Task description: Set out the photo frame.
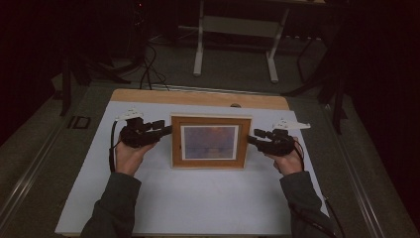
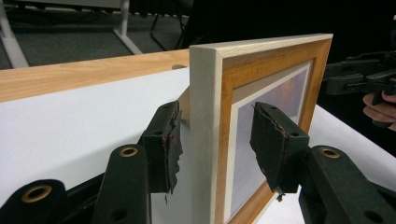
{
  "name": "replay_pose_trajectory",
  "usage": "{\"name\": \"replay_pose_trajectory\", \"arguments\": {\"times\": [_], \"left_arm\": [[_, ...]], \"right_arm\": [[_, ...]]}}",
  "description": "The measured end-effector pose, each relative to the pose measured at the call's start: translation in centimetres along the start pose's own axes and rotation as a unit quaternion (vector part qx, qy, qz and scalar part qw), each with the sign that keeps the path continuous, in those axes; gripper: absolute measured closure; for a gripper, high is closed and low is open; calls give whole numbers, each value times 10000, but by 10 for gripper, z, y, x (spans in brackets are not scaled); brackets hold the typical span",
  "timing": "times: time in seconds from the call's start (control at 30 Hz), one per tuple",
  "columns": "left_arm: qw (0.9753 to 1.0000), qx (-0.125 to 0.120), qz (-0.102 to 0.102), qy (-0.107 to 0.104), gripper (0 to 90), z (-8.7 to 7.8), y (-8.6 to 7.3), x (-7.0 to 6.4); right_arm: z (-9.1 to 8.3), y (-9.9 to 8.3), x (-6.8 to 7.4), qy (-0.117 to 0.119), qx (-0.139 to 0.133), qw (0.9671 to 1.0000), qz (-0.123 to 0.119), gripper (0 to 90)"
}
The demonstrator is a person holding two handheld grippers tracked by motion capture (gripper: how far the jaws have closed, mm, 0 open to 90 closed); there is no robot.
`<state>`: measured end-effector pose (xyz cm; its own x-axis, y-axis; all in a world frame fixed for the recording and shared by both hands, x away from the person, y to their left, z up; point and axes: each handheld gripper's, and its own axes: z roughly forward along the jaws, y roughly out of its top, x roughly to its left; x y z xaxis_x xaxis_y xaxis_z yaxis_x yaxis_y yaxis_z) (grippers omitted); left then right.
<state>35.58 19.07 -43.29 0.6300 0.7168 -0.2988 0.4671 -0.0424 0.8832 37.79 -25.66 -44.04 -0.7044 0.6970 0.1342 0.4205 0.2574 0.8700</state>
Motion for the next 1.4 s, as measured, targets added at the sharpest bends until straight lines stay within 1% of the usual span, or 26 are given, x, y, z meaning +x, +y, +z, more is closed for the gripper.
{"name": "replay_pose_trajectory", "arguments": {"times": [0.1,0.37,0.47,0.63,0.8,1.0,1.1,1.2,1.27,1.3,1.33,1.4], "left_arm": [[10000,25,19,34,533,-5,0,0],[9999,-54,50,88,535,-20,0,-3],[9997,6,162,165,535,-24,0,-6],[9993,34,296,222,536,-29,-4,-11],[9987,131,376,324,535,-33,-13,-13],[9982,184,347,457,536,-37,-27,-11],[9973,303,373,556,536,-36,-35,-10],[9969,357,350,601,536,-36,-43,-9],[9961,453,385,658,535,-35,-49,-9],[9951,503,417,742,535,-34,-53,-9],[9939,588,460,807,535,-33,-57,-9],[9909,763,545,968,535,-31,-64,-9]], "right_arm": [[-4,0,0,-5,-13,10000,-11,515],[-14,-2,-4,-76,-33,10000,45,515],[-16,-4,-7,-94,-15,9999,74,515],[-19,-9,-10,-120,-11,9999,124,515],[-23,-17,-12,-145,34,9997,181,516],[-25,-29,-16,-175,99,9994,292,516],[-24,-35,-17,-171,148,9991,346,516],[-23,-42,-17,-177,201,9989,395,516],[-21,-47,-17,-239,277,9987,362,516],[-20,-50,-17,-255,316,9985,359,516],[-19,-53,-17,-270,350,9983,367,516],[-17,-59,-17,-383,437,9978,314,516]]}}
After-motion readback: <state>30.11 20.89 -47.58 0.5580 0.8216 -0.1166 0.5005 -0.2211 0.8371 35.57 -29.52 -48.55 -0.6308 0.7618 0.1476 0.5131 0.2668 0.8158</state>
